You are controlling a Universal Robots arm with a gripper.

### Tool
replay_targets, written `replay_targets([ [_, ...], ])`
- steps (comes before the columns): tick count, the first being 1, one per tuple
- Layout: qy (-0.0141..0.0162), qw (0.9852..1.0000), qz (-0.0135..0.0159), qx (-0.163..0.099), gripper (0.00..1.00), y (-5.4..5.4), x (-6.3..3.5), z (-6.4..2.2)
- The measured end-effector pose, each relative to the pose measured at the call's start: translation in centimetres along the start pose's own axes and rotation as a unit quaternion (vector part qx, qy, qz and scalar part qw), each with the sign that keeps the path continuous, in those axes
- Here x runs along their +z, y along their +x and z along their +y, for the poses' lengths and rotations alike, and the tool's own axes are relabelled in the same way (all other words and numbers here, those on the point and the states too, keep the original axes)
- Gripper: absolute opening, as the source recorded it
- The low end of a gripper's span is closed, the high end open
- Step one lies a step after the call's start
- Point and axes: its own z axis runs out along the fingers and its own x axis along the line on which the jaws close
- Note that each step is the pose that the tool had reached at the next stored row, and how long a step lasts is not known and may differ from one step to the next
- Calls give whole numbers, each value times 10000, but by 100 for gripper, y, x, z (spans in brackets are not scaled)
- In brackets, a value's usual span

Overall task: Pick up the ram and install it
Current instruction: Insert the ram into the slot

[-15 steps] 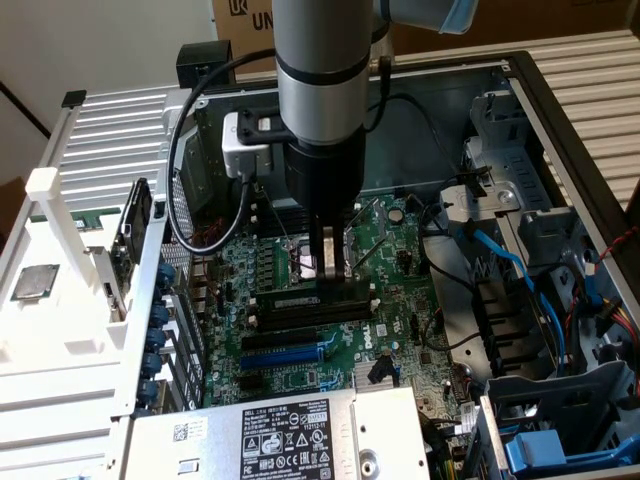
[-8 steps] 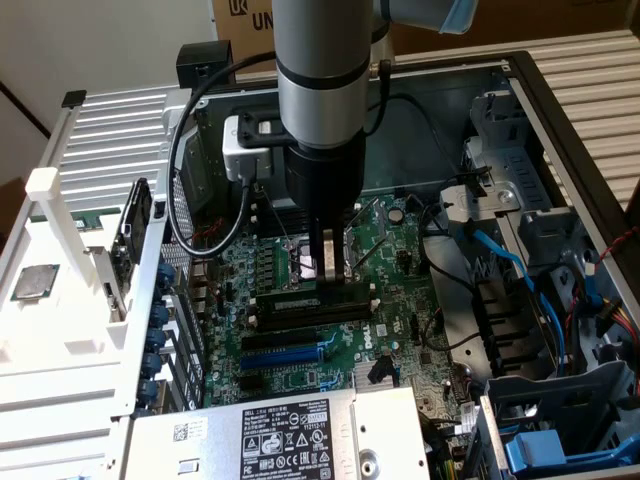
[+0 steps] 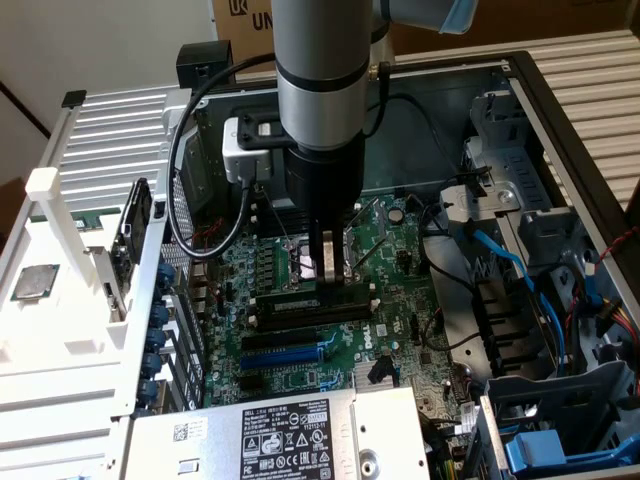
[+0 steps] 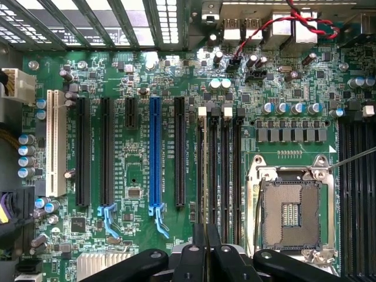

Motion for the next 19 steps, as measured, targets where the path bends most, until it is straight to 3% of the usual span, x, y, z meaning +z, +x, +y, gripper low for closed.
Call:
replay_targets([
  [9,0,10000,2,-1,12,-1,8,6],
  [19,1,10000,45,-1,12,-14,10,7],
])
